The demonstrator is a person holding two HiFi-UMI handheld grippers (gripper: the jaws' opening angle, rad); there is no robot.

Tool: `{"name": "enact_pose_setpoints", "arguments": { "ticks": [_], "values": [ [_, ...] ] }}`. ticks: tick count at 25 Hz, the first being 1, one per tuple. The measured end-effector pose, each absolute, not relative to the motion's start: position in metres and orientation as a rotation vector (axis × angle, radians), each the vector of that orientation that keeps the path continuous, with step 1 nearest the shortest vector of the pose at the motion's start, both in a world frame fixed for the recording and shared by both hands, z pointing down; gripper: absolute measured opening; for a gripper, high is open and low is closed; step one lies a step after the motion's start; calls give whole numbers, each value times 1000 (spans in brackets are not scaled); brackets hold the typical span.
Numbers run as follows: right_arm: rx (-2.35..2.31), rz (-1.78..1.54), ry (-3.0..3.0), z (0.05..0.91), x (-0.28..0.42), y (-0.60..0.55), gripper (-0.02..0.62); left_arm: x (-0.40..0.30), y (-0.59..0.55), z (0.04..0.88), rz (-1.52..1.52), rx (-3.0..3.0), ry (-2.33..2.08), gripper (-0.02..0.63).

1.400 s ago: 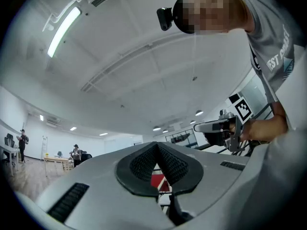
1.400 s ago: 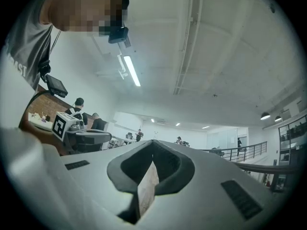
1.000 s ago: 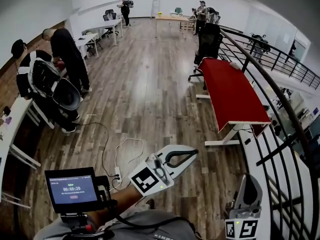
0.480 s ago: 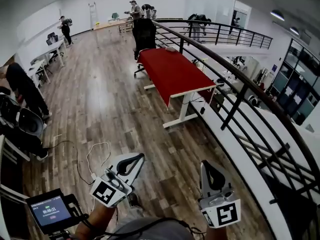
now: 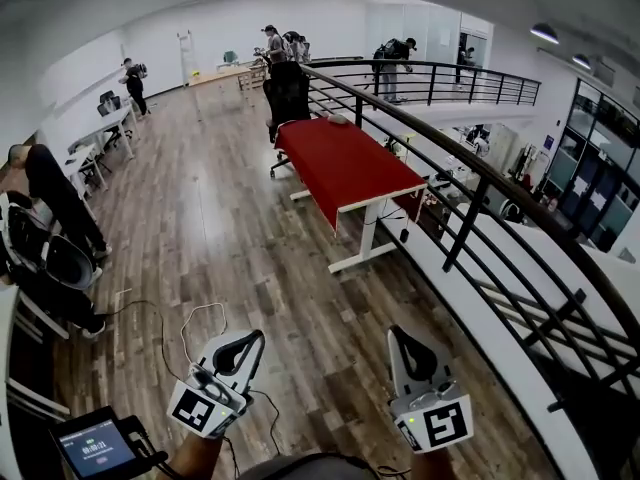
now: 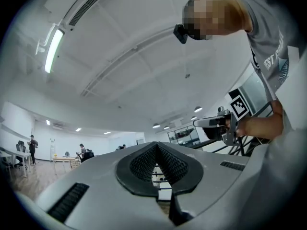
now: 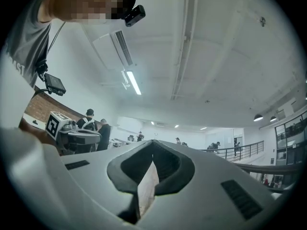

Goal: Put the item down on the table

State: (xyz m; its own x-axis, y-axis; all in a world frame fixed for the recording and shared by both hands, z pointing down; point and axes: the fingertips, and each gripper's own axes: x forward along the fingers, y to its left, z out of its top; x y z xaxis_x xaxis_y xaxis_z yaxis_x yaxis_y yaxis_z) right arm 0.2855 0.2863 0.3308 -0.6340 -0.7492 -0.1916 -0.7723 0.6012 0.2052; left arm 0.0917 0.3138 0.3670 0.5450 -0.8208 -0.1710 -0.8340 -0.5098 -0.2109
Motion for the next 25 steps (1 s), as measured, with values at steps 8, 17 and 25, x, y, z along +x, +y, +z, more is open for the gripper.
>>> {"name": "enact_pose_setpoints", "arguments": {
  "ticks": [8,17,25],
  "values": [
    [-1245,410,2808,307,206,345,2,12,385,343,142,-2473,1467,0],
    [-1204,413,2854,344,134,402,2,-64,445,379,193,-2440,1540,0],
    [-1228,471,2842,330,79,482,2,-119,517,377,249,-2451,1510,0]
  ]
}}
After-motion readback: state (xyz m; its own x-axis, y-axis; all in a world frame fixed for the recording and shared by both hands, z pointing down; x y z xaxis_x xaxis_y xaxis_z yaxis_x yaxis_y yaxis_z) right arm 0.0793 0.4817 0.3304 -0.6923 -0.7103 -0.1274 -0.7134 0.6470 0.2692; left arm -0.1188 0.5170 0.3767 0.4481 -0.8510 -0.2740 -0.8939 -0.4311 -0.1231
